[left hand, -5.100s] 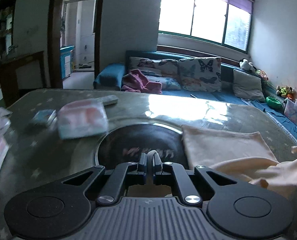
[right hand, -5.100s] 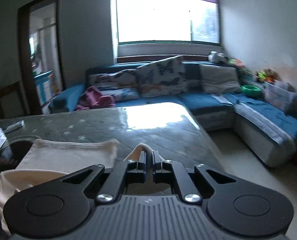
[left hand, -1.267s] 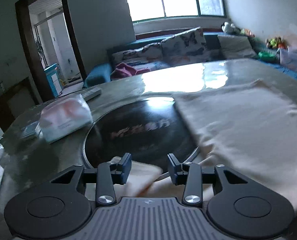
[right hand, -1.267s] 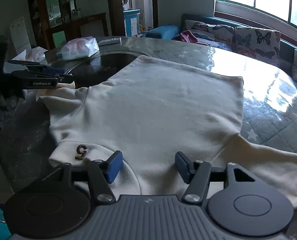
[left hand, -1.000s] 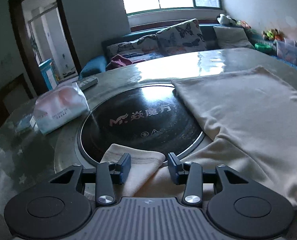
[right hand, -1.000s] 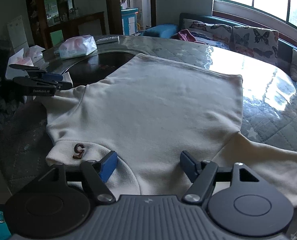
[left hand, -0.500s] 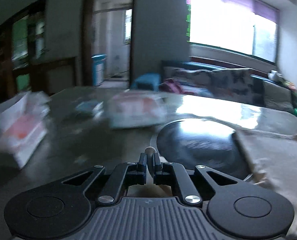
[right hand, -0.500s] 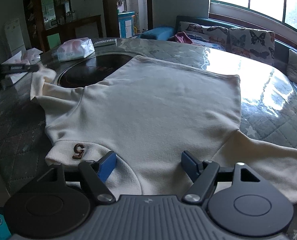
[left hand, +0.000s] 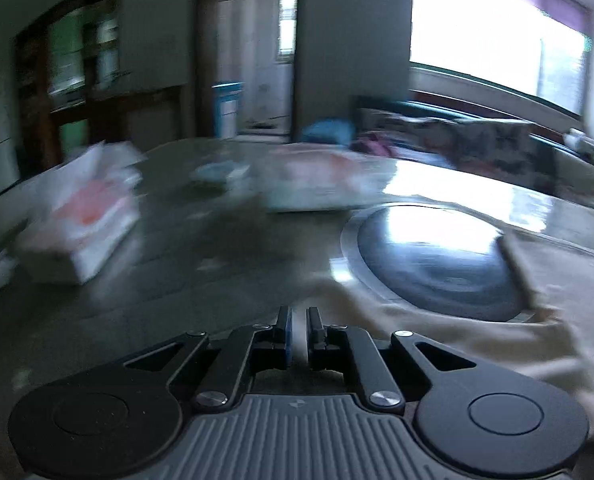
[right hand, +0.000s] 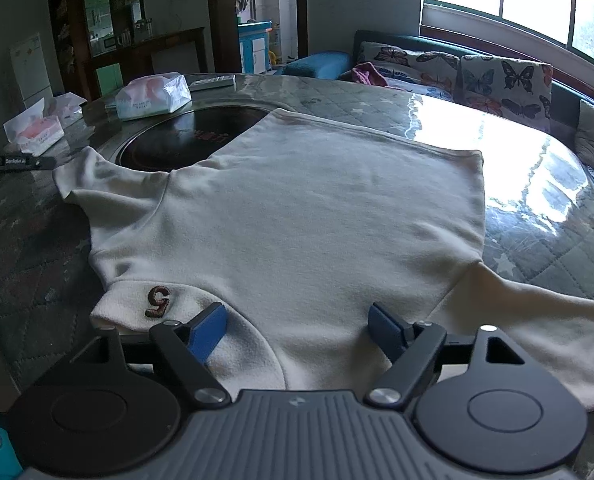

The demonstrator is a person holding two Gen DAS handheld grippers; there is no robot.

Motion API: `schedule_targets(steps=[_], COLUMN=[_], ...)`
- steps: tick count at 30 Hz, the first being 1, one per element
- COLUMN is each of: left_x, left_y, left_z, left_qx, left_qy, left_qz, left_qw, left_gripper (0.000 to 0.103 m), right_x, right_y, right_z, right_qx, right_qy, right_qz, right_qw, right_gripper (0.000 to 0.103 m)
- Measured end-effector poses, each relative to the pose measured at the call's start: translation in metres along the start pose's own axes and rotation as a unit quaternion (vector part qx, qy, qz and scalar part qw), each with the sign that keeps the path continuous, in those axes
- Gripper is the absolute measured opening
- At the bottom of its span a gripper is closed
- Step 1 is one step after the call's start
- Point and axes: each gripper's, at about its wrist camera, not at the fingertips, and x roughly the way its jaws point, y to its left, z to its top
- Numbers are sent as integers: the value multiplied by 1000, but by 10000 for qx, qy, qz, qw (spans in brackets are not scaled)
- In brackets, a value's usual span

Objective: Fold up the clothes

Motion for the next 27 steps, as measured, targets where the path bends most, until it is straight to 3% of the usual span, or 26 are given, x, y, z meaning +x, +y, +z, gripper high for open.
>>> schedule_targets(steps=[4,10,15,21,27], left_x=[16,41,33,16,5], left_y=[-27,-29,-30,-66,-120], left_z=[0,5,13,15,5], left_qx=[428,679,643,747,1079], left_qy=[189,308,204,177,304], left_qz=[-418,-163,-156,-908,-1879], left_qw=[9980,9971,9976,9929,9758], left_gripper=[11,12,15,20,21], right_x=[-1,-3,-1,15,37], right_y=[1,-4,-17,-30,-39], right_z=[-1,4,13,27,25], right_qx=[-8,-8,263,451,663], right_qy=[1,-71,-351,-497,-427], right_qz=[1,17,-219,-465,-600], right_qw=[10000,10000,9988,9967,9951], right_gripper=[81,84,89,98,103])
